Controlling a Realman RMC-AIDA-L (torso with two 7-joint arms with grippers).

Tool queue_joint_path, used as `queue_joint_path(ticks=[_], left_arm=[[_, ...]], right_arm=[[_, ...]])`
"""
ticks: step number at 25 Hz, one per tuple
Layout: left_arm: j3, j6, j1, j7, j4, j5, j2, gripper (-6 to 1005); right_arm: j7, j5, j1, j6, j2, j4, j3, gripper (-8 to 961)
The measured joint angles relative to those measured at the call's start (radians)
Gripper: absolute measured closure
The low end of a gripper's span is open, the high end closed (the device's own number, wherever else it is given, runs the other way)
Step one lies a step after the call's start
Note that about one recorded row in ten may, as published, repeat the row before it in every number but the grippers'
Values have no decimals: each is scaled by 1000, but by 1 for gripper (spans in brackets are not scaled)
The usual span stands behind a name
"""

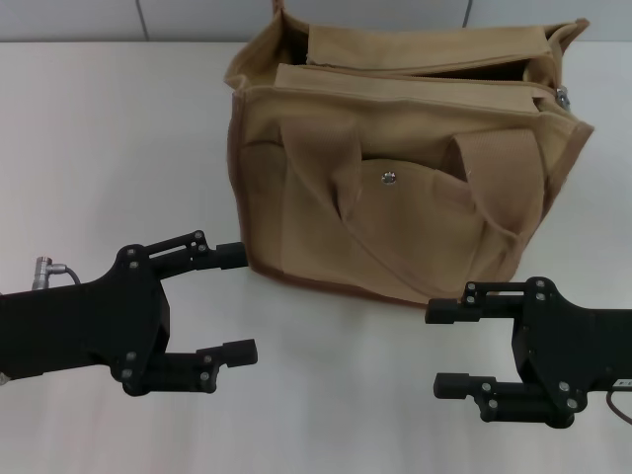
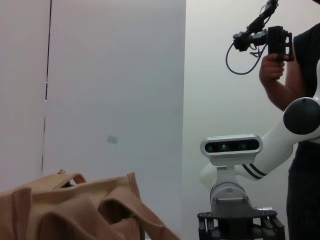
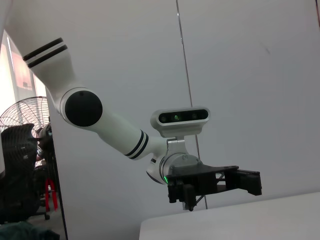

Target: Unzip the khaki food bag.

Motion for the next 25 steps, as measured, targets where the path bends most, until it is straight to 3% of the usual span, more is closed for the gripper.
queue_joint_path(ticks=[25], left_arm=[[0,-8,-18,-2,0,1,-14,153]], right_arm=[[1,7,2,-1,0,0,-2,345]])
